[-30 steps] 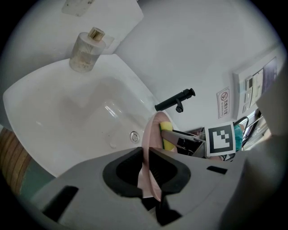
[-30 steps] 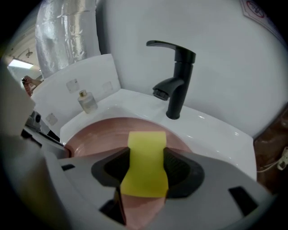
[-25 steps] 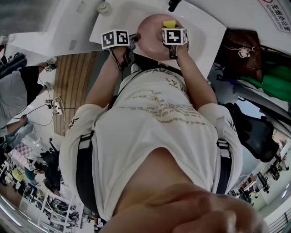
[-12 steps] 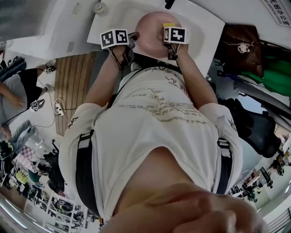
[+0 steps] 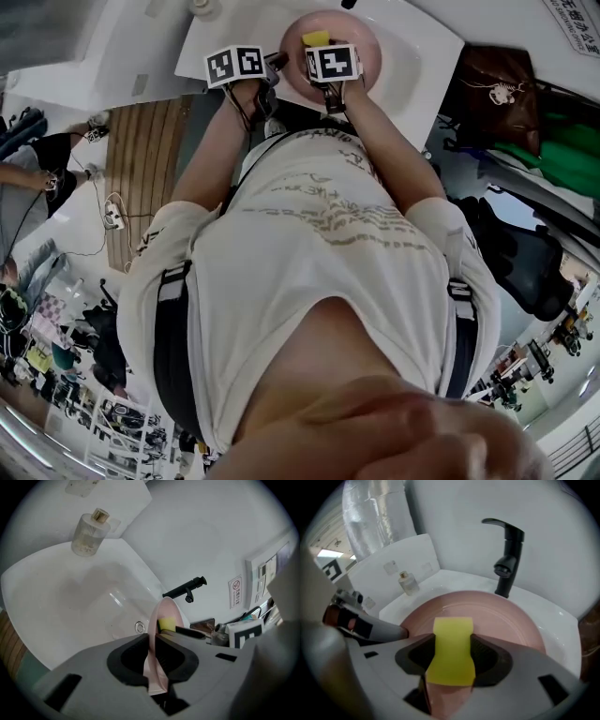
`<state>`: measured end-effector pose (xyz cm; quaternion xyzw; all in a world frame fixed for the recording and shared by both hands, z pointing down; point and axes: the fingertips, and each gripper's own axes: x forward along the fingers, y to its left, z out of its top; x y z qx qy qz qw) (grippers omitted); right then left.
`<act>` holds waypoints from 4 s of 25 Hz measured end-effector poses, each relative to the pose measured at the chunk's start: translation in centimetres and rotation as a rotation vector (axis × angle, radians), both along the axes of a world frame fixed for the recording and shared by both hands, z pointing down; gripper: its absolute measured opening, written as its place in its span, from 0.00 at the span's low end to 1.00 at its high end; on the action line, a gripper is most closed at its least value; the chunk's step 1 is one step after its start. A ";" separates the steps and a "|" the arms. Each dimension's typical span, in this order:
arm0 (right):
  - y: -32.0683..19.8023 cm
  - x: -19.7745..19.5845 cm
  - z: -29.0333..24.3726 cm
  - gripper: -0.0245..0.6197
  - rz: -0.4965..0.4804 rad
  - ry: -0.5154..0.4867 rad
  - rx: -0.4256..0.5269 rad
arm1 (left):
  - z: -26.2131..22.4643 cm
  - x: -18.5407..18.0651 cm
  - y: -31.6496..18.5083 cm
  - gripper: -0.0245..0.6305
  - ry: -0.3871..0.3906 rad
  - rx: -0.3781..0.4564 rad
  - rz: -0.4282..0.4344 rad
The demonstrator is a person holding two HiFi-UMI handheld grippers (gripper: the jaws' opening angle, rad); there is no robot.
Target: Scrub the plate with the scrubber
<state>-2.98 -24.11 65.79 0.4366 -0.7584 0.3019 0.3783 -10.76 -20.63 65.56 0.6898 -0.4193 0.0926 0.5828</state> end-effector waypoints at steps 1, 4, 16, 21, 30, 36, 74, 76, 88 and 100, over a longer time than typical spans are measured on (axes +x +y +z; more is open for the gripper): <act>0.4 -0.9 -0.1 0.41 -0.042 0.006 0.014 | 0.0 -0.2 -0.2 0.11 0.004 0.000 -0.013; 1.4 -3.3 -0.7 0.41 -0.173 0.006 0.058 | -0.1 -0.8 -0.6 0.11 0.010 0.003 -0.046; 4.6 -0.3 1.1 0.41 -0.132 0.018 -0.080 | -0.2 -3.2 -0.9 0.11 0.021 0.011 -0.111; 4.1 3.8 1.9 0.41 -0.058 0.060 -0.105 | -0.4 -2.8 -0.6 0.11 0.017 0.025 -0.073; 0.9 8.5 1.7 0.41 0.121 0.056 -0.096 | -0.5 -1.1 0.6 0.11 0.027 0.034 -0.011; 0.1 6.1 0.4 0.41 0.096 0.028 -0.057 | -0.8 -1.2 0.8 0.11 0.034 0.040 -0.016; 1.9 8.8 0.5 0.41 -0.056 0.203 -0.046 | -2.8 0.0 0.5 0.12 -0.012 0.085 -0.024; 1.3 9.0 0.2 0.41 -0.041 0.195 -0.023 | -2.9 0.1 0.8 0.12 -0.011 0.084 -0.025; 0.0 8.4 -3.9 0.41 0.059 -0.061 0.190 | -0.9 -0.6 1.9 0.12 0.006 -0.031 -0.040; 1.6 10.0 -10.5 0.39 0.161 -0.320 0.417 | 1.8 -0.3 1.4 0.13 0.041 -0.175 -0.107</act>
